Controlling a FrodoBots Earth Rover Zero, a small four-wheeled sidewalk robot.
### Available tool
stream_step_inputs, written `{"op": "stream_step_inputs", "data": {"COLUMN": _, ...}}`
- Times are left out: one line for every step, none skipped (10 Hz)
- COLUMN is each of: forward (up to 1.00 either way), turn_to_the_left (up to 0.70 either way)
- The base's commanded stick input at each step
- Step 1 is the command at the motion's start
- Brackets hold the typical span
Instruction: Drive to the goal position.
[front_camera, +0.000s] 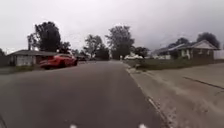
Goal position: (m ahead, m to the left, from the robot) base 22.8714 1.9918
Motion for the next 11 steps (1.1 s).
{"op": "stream_step_inputs", "data": {"forward": 1.0, "turn_to_the_left": -0.4}}
{"op": "stream_step_inputs", "data": {"forward": 1.0, "turn_to_the_left": -0.32}}
{"op": "stream_step_inputs", "data": {"forward": 1.0, "turn_to_the_left": -0.07}}
{"op": "stream_step_inputs", "data": {"forward": 1.0, "turn_to_the_left": 0.0}}
{"op": "stream_step_inputs", "data": {"forward": 1.0, "turn_to_the_left": 0.0}}
{"op": "stream_step_inputs", "data": {"forward": 1.0, "turn_to_the_left": 0.0}}
{"op": "stream_step_inputs", "data": {"forward": 1.0, "turn_to_the_left": 0.0}}
{"op": "stream_step_inputs", "data": {"forward": 1.0, "turn_to_the_left": 0.0}}
{"op": "stream_step_inputs", "data": {"forward": 1.0, "turn_to_the_left": 0.0}}
{"op": "stream_step_inputs", "data": {"forward": 1.0, "turn_to_the_left": 0.0}}
{"op": "stream_step_inputs", "data": {"forward": 1.0, "turn_to_the_left": 0.0}}
